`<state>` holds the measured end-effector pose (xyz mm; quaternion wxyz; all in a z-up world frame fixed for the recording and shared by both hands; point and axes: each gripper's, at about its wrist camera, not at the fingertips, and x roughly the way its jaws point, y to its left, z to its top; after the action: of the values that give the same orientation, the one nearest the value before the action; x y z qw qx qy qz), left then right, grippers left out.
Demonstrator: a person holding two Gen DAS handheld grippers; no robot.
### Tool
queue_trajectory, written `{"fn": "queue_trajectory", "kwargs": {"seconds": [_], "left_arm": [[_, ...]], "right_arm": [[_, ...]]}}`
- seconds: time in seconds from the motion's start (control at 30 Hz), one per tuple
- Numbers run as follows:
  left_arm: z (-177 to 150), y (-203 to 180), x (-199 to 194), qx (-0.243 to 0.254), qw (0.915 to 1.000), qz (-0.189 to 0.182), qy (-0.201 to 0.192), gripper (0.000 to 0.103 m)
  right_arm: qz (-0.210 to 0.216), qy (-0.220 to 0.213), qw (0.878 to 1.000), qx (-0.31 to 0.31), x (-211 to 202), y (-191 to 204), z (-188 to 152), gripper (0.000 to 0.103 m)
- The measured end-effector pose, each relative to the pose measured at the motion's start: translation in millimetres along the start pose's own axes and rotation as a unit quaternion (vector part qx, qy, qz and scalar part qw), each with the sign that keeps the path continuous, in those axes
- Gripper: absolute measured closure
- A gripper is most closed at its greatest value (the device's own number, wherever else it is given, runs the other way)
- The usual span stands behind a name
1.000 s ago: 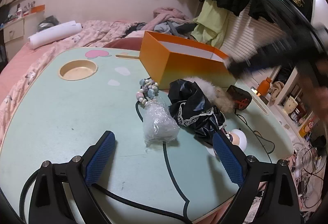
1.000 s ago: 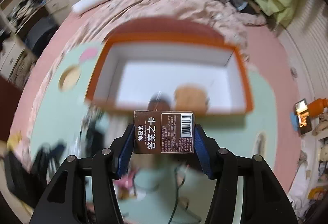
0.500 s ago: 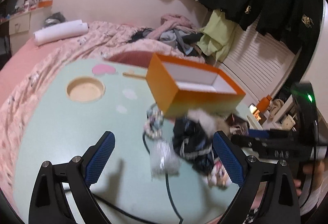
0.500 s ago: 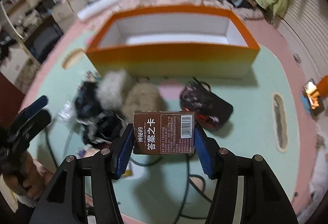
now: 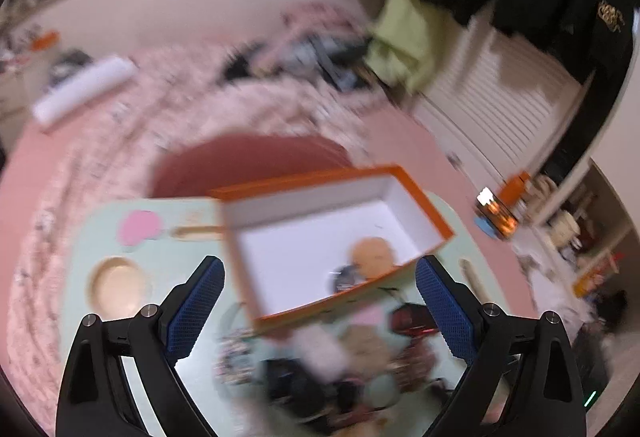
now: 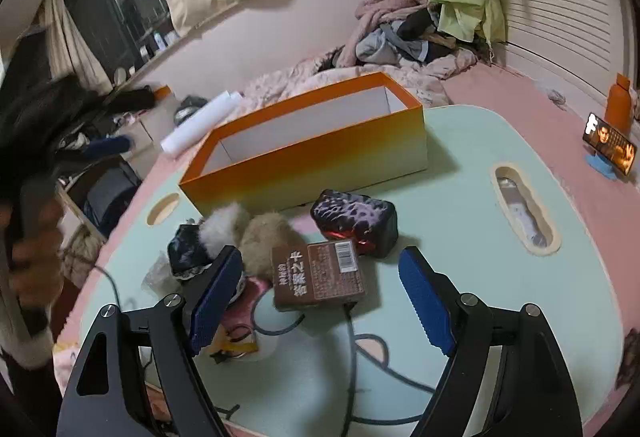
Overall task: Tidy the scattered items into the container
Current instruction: 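Grasp the tan potato-shaped plush in the box with the left gripper, set it down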
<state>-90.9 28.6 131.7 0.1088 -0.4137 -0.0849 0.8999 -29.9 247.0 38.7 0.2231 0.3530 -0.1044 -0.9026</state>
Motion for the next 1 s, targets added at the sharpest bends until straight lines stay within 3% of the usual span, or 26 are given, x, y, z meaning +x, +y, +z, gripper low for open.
{"fn": "queue_trajectory", "kwargs": {"seconds": [0.13,0.2,0.27,0.37,0.6,0.7,0.73,1.0], "left_arm": [[22.3,-23.3,63.5,-0.018,0.9927,-0.039,0.112,0.008],[27.8,-32.5,99.3,-0.023,0.9857,-0.041,0.162,0.012],[29.5,-32.2,128.3,-0.039,0.9795,-0.019,0.196,0.022],[24.6,-26.6,159.9,-0.066,0.9695,-0.011,0.236,0.024],[15.4,-30.7,180.6,-0.058,0.9661,0.014,0.251,0.027],[14.2,-37.4,181.1,-0.026,0.9709,0.039,0.235,0.044],[15.0,-37.1,181.7,-0.021,0.9716,0.041,0.232,0.062],[31.3,-20.3,155.6,-0.033,0.9801,-0.002,0.196,0.067]], "right_arm": [[0.017,0.008,1.0,-0.006,1.7,3.4,-6.0,0.022],[0.017,0.007,1.0,-0.008,-0.2,1.8,-7.5,0.022],[0.021,0.008,1.0,-0.005,-1.5,0.2,-9.5,0.022],[0.025,0.011,1.0,0.004,-2.2,-3.9,-12.0,0.022],[0.034,0.014,0.999,0.023,-2.3,-12.1,-14.5,0.022],[0.037,0.02,0.999,0.03,-0.4,-13.4,-16.3,0.022],[0.037,0.021,0.999,0.032,0.4,-14.4,-16.0,0.022],[0.037,0.024,0.998,0.039,0.5,-15.1,-17.3,0.022]]}}
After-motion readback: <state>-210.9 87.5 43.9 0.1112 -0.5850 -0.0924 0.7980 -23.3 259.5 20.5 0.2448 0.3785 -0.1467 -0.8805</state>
